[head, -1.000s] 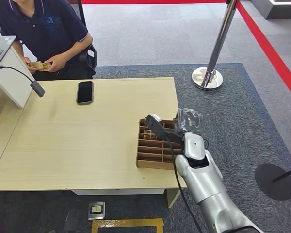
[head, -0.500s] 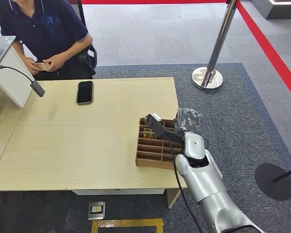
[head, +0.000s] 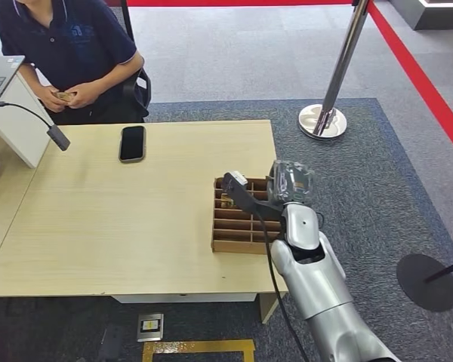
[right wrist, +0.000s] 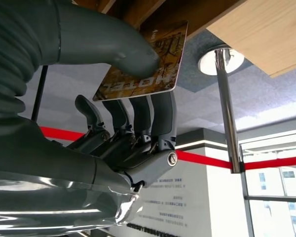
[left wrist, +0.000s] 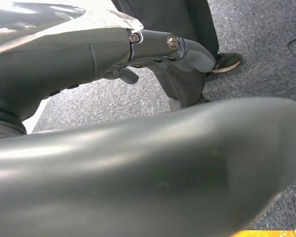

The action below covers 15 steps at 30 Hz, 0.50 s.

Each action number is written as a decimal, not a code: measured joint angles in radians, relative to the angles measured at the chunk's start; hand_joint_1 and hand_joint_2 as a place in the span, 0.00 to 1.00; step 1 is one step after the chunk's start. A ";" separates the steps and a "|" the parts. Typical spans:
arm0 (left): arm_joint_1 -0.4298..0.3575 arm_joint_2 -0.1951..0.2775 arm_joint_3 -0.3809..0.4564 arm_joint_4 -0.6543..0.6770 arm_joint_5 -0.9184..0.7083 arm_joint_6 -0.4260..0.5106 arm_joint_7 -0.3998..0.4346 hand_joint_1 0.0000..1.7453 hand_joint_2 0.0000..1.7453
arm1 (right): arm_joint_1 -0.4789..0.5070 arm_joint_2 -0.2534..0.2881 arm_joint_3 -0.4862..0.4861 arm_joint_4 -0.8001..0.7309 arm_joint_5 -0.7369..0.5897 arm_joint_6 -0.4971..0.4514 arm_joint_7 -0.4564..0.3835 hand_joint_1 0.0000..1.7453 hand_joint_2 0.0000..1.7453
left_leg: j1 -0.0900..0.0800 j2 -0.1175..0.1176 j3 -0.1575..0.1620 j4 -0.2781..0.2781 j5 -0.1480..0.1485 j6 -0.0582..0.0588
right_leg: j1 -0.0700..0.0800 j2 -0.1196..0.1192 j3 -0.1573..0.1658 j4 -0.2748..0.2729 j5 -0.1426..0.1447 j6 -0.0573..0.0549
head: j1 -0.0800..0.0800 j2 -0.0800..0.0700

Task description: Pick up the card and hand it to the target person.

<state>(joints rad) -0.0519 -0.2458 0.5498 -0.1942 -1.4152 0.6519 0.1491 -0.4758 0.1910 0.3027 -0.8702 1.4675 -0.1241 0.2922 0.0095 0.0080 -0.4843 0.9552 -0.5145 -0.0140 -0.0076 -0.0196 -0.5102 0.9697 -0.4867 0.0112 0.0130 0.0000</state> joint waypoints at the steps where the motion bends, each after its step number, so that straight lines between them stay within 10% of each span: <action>1: 0.000 0.000 0.000 0.000 0.000 0.000 0.000 0.00 0.00 | 0.004 0.000 0.002 -0.012 0.002 0.001 -0.003 0.85 1.00 | 0.000 0.000 0.000 0.000 0.000 0.000 | 0.000 0.000 0.000 0.000 0.000 0.000 | 0.000 0.000; 15: 0.000 -0.001 0.001 0.000 0.000 0.000 -0.002 0.00 0.00 | 0.041 -0.004 0.021 -0.122 0.004 0.004 -0.026 0.90 1.00 | 0.000 0.000 0.000 0.000 0.000 0.000 | 0.000 0.000 0.000 0.000 0.000 0.000 | 0.000 0.000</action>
<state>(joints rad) -0.0519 -0.2472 0.5505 -0.1942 -1.4153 0.6519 0.1469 -0.4348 0.1875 0.3232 -0.9925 1.4717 -0.1204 0.2665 0.0095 0.0080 -0.4843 0.9552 -0.5145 -0.0140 -0.0077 -0.0196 -0.5103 0.9697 -0.4867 0.0112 0.0129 0.0000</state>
